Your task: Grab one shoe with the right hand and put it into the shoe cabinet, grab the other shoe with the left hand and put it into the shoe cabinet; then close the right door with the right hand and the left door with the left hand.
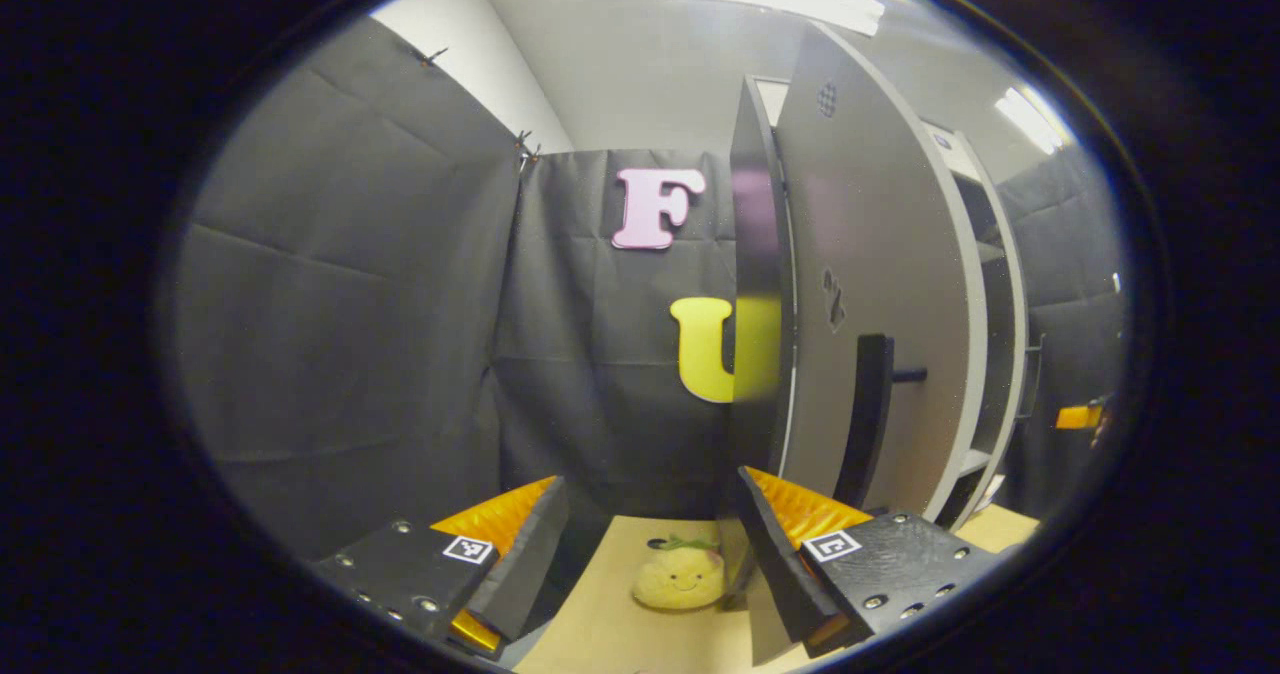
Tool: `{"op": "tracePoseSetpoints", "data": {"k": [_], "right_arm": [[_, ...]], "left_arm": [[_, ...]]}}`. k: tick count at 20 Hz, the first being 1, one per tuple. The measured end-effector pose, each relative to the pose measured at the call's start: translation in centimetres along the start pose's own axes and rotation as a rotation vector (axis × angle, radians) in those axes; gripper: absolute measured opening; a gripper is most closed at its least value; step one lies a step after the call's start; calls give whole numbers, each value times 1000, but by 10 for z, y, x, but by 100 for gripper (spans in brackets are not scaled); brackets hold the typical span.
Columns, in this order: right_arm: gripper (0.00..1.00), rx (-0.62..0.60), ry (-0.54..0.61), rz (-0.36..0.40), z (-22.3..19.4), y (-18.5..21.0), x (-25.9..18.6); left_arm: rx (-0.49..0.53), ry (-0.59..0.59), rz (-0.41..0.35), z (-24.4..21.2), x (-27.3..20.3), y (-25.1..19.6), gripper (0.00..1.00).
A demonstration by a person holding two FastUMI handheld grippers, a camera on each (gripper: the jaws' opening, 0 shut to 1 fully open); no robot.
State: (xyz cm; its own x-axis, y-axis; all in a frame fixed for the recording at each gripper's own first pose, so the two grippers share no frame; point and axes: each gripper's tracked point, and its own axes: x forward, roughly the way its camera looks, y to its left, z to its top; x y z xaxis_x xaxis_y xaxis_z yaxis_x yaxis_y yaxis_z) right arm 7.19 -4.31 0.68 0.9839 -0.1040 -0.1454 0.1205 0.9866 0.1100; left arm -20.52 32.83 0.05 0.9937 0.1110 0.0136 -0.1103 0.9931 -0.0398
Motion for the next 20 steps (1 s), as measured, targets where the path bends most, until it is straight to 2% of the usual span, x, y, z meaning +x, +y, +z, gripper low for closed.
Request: {"op": "tracePoseSetpoints", "data": {"k": [2, 4, 6, 11, 13, 15, 16, 17, 20], "right_arm": [[98, 25, 23, -11, -5, 1, -3], [98, 36, 33, -24, -8, -2, -4], [98, 39, 28, -28, -7, -4, -1], [98, 60, 26, 10, -4, -5, 18], [98, 70, 38, 36, -5, -6, 28], [98, 72, 52, 65, -8, -8, 36], [98, 72, 50, 68, -8, -13, 40], [98, 73, 48, 69, -7, -19, 43], [98, 86, 49, 70, -6, -36, 54]], "left_arm": [[-67, -8, -58, 3, 12, -13, 89], [-92, -2, -96, 4, 19, -18, 100], [-98, 16, -151, 4, 23, -35, 100], [13, 49, -137, 10, 23, -42, 100], [27, 84, -128, 8, 25, -45, 95], [24, 112, -123, 7, 26, -52, 95], [21, 122, -122, 7, 25, -59, 95], [20, 130, -123, 7, 23, -68, 100], [28, 146, -148, 5, 24, -101, 100]]}}
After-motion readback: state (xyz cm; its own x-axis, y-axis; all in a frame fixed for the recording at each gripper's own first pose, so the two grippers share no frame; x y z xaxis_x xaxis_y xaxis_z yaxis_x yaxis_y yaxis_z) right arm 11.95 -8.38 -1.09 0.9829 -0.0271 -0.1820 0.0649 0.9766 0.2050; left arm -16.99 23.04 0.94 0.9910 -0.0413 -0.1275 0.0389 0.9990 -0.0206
